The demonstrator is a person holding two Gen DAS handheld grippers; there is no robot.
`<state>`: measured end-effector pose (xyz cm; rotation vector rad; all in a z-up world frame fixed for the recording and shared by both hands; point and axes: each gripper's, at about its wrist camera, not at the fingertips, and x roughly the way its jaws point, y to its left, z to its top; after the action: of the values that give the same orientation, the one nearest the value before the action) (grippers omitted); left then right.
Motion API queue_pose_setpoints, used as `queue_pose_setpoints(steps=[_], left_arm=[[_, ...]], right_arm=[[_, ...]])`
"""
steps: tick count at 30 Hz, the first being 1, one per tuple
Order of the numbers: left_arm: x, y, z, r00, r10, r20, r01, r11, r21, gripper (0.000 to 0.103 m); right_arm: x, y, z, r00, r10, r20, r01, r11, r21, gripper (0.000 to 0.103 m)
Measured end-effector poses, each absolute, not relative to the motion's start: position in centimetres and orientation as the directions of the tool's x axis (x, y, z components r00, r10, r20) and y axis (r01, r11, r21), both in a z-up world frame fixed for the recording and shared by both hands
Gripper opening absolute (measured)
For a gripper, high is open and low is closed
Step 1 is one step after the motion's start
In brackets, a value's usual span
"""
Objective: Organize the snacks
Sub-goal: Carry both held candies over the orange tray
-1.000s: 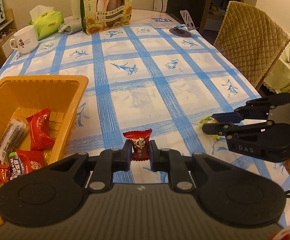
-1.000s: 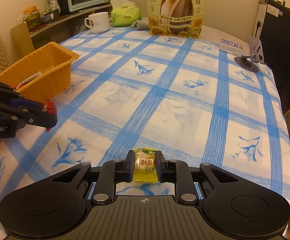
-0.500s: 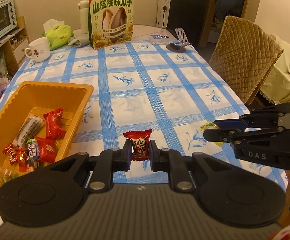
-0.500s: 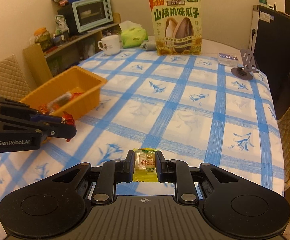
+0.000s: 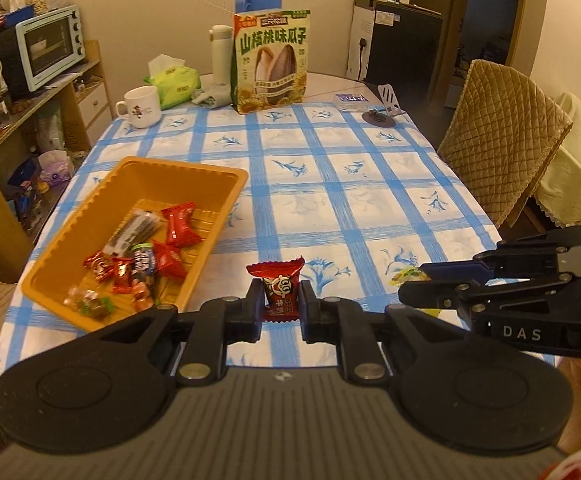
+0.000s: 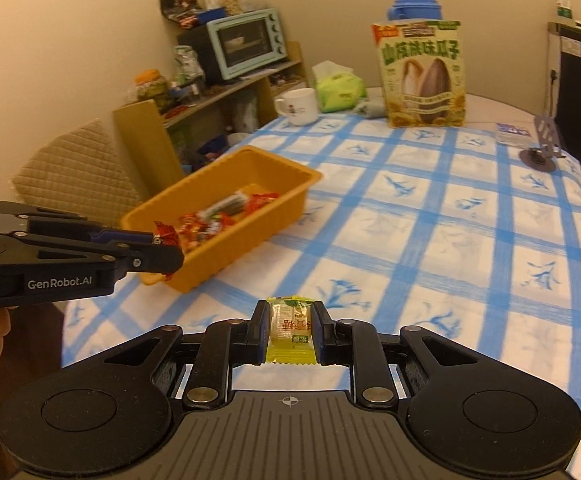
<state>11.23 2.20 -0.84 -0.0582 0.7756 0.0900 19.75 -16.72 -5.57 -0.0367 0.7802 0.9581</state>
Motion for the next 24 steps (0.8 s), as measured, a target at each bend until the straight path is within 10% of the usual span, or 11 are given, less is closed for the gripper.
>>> queue_pose_setpoints(steps=[24], left_arm=[[11.2, 20.7, 0.2, 0.718, 0.022, -0.696, -0.037, 0.999, -0.006, 0.015]], right_arm=[[17.8, -0.6, -3.8, 0.338, 0.714, -0.612, -0.672, 0.639, 0.375, 0.022]])
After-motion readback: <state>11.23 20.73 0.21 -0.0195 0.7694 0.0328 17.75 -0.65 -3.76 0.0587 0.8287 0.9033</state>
